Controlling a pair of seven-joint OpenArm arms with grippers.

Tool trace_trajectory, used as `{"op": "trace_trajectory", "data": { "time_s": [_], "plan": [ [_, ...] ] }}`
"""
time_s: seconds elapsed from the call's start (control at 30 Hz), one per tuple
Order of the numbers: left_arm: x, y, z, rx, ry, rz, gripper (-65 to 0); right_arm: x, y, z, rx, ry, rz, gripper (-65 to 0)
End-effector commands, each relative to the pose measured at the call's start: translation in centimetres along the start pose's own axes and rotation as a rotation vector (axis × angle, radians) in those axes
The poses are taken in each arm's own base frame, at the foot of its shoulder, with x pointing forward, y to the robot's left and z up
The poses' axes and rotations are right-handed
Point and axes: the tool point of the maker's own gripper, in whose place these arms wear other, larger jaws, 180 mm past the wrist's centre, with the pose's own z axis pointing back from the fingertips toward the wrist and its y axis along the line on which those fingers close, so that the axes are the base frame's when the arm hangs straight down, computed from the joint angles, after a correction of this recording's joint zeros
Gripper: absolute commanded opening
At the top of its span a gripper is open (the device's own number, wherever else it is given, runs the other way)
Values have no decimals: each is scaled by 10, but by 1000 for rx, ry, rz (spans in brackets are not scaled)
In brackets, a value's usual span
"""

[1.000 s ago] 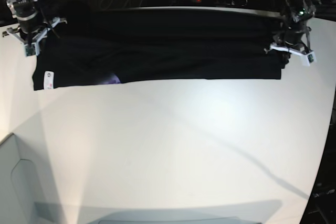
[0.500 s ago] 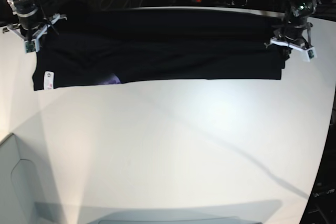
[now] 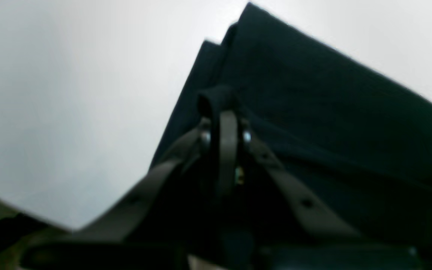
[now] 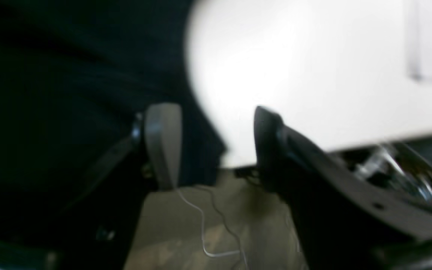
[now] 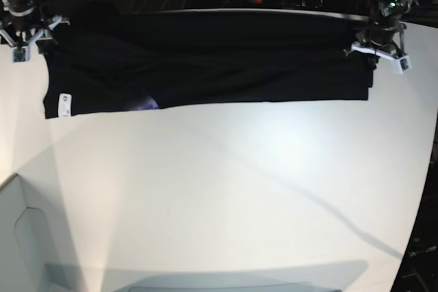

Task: Fold the T-shirt properly
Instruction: 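Hold the folded strip's ends with both grippers and pull them taut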

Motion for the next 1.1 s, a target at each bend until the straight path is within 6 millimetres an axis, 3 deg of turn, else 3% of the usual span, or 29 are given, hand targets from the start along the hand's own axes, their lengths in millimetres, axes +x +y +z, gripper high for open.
{"op": "trace_trajectory", "data": {
  "time_s": [0.0, 0.1, 0.23, 0.5, 0.7, 0.87, 1.07],
  "plan": [
    [12, 1, 3, 2, -40, -16, -644, 14, -2, 3, 0, -53, 9, -324],
    [12, 0, 3, 0, -41, -17, -644, 16, 0, 3, 7, -59, 7, -324],
    [12, 1, 4, 3, -40, -18, -638, 12, 27, 1, 60, -53, -35, -325],
    [13, 2, 4, 10, -42, -19, -404, 5, 82, -1, 198, -31, -54, -325],
    [13, 3, 4, 12, -44, -18, -375, -18, 109, -15, 283, 30, -81, -325],
    [19, 6, 4, 16, -50, -37, -375, -29, 106, -35, 297, 64, -98, -325],
    [23, 8, 3, 17, -56, -43, -374, -17, 97, -41, 282, 38, -78, -325]
  ]
}}
